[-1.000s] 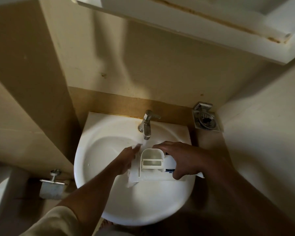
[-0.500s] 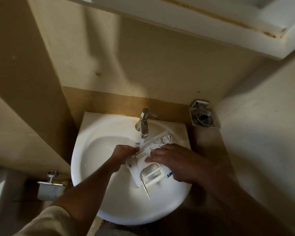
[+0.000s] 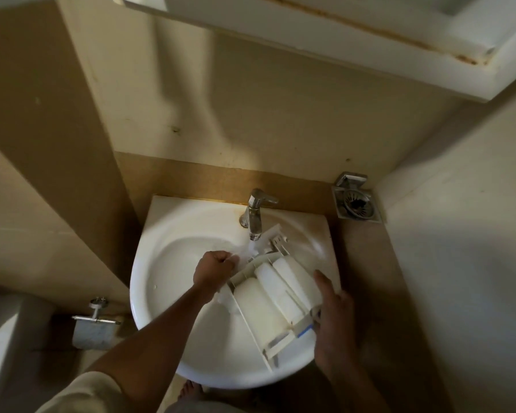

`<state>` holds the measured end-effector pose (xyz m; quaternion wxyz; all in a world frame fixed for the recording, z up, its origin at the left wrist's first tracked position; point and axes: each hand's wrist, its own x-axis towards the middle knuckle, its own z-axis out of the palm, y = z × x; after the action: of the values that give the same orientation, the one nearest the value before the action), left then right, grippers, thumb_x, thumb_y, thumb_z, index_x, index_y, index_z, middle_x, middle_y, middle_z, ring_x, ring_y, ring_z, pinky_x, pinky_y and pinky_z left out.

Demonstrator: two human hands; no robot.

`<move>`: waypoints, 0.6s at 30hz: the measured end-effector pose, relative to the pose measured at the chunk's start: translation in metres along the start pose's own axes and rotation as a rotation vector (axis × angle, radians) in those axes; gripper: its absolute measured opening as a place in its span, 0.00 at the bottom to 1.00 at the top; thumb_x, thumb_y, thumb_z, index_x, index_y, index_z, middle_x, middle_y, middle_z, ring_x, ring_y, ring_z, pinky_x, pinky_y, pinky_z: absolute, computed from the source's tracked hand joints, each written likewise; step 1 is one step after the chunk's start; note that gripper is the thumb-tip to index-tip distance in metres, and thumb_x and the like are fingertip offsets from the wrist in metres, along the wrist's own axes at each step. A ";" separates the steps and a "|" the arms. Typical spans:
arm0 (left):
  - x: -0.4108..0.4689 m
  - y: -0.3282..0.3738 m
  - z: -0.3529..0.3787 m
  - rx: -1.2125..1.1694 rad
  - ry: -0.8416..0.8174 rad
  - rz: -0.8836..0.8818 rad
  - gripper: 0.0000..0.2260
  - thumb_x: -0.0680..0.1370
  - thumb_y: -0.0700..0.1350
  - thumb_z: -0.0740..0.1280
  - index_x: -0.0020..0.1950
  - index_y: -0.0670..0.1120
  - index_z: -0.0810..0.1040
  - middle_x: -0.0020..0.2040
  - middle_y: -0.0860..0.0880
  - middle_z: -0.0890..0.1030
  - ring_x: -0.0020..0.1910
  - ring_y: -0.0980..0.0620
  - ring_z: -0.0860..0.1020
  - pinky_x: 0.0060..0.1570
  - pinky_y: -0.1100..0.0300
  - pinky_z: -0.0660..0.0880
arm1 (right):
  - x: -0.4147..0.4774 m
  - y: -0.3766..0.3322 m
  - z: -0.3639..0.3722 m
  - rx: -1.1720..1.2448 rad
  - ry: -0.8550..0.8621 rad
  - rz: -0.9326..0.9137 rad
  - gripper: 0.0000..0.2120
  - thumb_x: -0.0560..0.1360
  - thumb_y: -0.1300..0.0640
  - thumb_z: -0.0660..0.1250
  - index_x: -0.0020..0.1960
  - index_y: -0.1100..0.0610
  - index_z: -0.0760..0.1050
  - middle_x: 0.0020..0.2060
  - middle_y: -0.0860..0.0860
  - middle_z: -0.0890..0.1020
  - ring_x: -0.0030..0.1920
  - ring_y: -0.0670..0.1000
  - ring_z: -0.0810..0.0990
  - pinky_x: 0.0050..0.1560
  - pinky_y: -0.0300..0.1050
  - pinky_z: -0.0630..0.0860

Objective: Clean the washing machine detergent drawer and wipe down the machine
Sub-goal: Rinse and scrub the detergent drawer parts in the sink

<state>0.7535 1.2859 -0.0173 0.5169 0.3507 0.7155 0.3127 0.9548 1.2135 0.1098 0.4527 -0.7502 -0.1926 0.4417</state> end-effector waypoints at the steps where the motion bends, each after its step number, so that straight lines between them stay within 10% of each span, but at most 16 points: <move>1: 0.001 0.003 -0.002 0.044 0.006 0.022 0.13 0.78 0.51 0.70 0.37 0.46 0.84 0.31 0.52 0.82 0.28 0.49 0.78 0.28 0.61 0.73 | 0.001 0.006 0.001 0.050 0.031 0.075 0.40 0.67 0.49 0.80 0.72 0.56 0.66 0.60 0.56 0.77 0.55 0.54 0.78 0.57 0.56 0.78; 7: 0.010 0.025 -0.008 0.098 0.010 0.078 0.10 0.78 0.54 0.71 0.41 0.51 0.87 0.36 0.52 0.86 0.34 0.50 0.82 0.33 0.60 0.74 | 0.001 0.042 0.006 0.367 -0.042 0.356 0.38 0.59 0.57 0.82 0.68 0.58 0.75 0.59 0.58 0.83 0.60 0.59 0.81 0.66 0.60 0.75; 18: 0.013 0.037 -0.010 0.312 -0.129 0.255 0.19 0.73 0.45 0.78 0.63 0.46 0.83 0.59 0.46 0.84 0.58 0.45 0.81 0.61 0.51 0.77 | -0.008 0.055 0.013 0.501 -0.119 0.472 0.28 0.59 0.61 0.79 0.59 0.55 0.82 0.55 0.57 0.86 0.57 0.61 0.82 0.47 0.57 0.82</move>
<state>0.7478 1.3167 0.0091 0.4575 0.5335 0.6704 0.2380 0.9333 1.1860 0.0643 0.4958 -0.6126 0.0745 0.6110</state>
